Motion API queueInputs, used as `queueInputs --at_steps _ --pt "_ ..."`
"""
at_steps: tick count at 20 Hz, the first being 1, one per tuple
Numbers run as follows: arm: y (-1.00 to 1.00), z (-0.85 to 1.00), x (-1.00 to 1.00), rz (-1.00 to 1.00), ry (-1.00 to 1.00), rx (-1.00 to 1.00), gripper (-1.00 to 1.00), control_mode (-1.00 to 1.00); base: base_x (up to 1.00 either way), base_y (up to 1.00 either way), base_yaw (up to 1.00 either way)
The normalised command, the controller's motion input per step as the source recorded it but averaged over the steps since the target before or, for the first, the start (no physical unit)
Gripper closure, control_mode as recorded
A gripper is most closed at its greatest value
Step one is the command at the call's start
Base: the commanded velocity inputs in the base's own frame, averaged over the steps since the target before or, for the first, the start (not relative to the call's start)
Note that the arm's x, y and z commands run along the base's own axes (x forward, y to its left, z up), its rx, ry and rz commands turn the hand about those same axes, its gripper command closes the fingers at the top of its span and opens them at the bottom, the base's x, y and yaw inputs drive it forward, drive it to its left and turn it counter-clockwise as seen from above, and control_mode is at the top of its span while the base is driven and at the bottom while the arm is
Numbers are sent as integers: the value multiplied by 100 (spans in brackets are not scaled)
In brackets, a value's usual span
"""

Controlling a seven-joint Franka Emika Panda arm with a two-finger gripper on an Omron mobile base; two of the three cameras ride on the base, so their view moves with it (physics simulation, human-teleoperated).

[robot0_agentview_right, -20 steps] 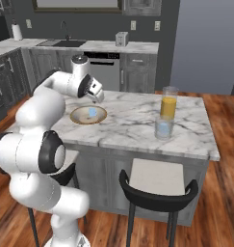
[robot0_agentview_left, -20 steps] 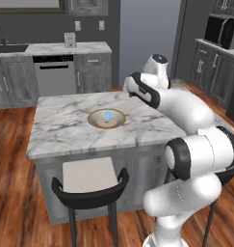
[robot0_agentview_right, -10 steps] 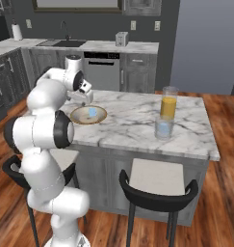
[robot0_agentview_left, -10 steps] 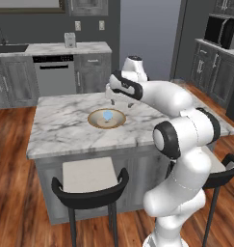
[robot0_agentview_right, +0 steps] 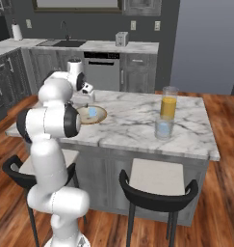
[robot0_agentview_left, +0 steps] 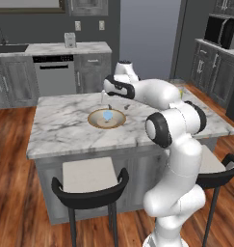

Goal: There are two ice cubes in the ice bowl. Place both ice cubes in the glass cup.

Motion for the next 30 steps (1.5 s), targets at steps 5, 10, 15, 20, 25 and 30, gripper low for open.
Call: queueInputs --at_steps 5,10,15,20,25,30 --pt "0 -51 38 10 -8 0 -100 -100 0 0 0" --pt "0 -25 37 6 -7 0 -100 -100 0 0 0" --pt "0 -23 43 4 -2 0 -100 -100 0 0 0" --pt "0 -17 45 0 0 0 -100 -100 0 0 0" --pt "1 -17 43 0 0 -2 -100 -100 0 0 0" --pt "13 -24 29 0 0 -7 -100 -100 0 0 0"
